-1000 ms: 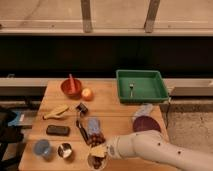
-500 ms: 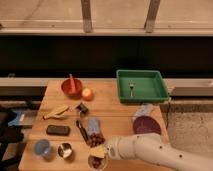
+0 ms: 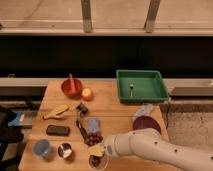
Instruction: Place grapes in paper cup
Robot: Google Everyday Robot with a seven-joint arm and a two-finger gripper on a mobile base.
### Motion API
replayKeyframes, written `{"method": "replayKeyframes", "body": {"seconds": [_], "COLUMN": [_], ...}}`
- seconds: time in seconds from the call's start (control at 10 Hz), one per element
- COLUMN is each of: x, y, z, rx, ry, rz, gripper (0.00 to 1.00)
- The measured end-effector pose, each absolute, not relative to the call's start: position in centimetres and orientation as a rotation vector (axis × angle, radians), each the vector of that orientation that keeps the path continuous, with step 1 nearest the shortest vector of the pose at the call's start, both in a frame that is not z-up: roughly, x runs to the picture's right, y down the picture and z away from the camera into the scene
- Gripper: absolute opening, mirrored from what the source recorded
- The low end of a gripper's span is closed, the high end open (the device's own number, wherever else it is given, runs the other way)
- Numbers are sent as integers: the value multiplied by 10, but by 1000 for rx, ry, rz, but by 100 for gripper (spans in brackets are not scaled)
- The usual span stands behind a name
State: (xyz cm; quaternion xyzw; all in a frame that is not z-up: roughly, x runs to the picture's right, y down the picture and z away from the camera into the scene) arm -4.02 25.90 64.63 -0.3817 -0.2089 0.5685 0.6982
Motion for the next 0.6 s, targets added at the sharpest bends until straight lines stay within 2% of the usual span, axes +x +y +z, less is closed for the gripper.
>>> {"method": "replayKeyframes", "body": {"seconds": [0.2, 0.6], "x": [-41, -39], "y": [260, 262], "z": [647, 646], "rx": [-859, -861], "ry": [-463, -471], "rz": [1266, 1270], "gripper": [79, 80]}}
